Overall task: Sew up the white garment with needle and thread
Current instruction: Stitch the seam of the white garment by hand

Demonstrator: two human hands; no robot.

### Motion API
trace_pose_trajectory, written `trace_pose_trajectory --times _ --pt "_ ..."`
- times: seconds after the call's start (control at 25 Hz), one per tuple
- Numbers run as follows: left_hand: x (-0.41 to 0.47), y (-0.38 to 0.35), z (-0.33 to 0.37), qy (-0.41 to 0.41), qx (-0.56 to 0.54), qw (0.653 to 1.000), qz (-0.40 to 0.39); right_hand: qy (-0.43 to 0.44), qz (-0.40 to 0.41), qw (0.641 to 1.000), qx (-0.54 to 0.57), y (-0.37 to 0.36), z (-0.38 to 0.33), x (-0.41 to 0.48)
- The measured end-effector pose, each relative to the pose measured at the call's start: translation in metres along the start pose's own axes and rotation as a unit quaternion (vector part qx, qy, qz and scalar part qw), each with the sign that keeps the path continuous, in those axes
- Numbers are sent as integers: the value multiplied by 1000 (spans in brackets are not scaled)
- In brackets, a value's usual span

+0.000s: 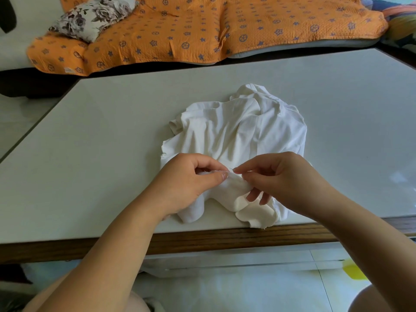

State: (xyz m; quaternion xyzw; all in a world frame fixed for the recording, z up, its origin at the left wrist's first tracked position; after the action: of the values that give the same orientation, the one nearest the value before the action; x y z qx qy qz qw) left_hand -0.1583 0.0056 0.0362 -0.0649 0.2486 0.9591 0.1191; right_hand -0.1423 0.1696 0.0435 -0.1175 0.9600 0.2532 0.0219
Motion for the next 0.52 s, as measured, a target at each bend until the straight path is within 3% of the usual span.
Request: trace_pose_trajectory --times 0.52 --pt "0 -3 -2 14 -20 1000 -9 -29 -38 999 12 0 2 -6"
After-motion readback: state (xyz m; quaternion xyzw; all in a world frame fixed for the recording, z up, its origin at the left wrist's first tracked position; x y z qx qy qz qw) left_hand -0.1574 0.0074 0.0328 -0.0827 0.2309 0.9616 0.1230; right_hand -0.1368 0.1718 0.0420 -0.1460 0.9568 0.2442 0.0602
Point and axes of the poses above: each hand's wrist, its own x-axis towards the middle knuckle, its own y-axis out of the back of the hand, z = x × y, the point moved 9 cm from there along x, towards the middle knuckle, and after that the axes turned 2 degrees about y, right-handed, at the moved point
